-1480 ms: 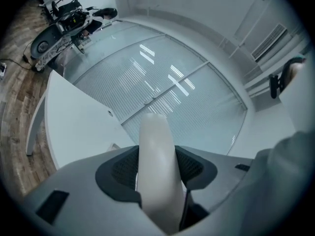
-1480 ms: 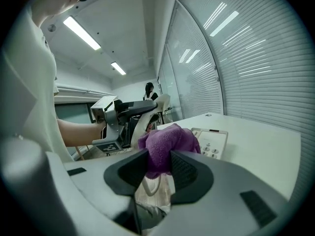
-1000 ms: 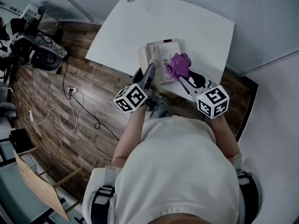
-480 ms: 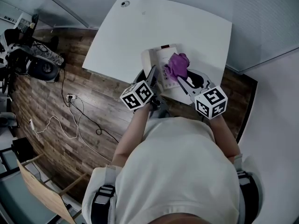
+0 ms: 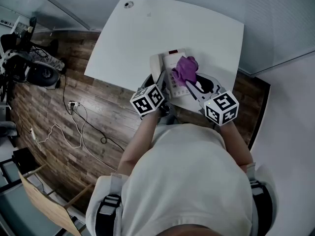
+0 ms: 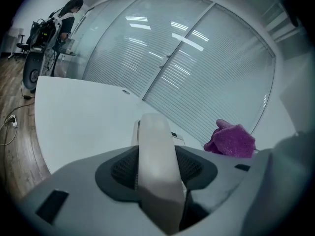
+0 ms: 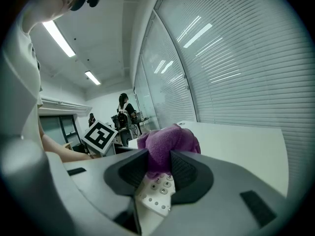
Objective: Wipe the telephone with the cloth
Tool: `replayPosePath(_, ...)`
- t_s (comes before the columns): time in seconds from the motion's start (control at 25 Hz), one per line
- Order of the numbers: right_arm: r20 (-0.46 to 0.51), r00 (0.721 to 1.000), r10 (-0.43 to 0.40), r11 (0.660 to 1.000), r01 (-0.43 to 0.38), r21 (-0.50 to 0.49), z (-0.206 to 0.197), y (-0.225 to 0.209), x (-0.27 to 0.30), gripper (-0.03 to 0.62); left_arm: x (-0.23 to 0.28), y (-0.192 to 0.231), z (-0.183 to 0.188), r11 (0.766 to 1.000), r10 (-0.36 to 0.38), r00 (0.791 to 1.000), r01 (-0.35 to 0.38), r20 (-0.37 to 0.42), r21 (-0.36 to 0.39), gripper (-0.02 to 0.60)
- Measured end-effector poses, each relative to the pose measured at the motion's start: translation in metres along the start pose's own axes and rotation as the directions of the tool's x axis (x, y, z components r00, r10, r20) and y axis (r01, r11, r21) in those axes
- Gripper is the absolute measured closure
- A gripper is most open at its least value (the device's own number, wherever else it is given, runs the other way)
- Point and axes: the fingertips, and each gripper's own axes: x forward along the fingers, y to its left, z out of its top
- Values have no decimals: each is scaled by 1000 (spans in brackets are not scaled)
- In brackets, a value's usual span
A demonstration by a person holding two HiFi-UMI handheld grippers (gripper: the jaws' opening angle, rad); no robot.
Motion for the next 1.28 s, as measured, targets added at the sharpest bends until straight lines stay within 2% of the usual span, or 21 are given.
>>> replayPosePath(0.44, 6, 1000, 3, 1000, -3, 10, 1, -4, 6, 451, 6, 0, -5, 998, 44, 999, -44, 9, 40, 354)
replayPosePath(0.64, 5, 1000, 12, 1000, -12, 8, 4, -1, 4, 451, 3, -7, 8, 999, 13, 999, -15, 39, 35, 356)
replayPosePath(1.08, 22, 999, 29, 1000, -29, 0, 3, 9, -17, 451, -31, -19, 9, 999, 44, 995, -44, 95, 1, 356)
replayPosePath(1.16, 23, 999, 34, 999, -34, -2, -2, 14, -25, 451, -43, -22, 5, 999, 54, 993, -53, 105, -6, 370)
replayPosePath(1.28, 23, 999, 46, 999, -45, -5, -9, 24, -36, 451, -62, -27, -4, 997, 73, 990, -72, 120, -9, 453)
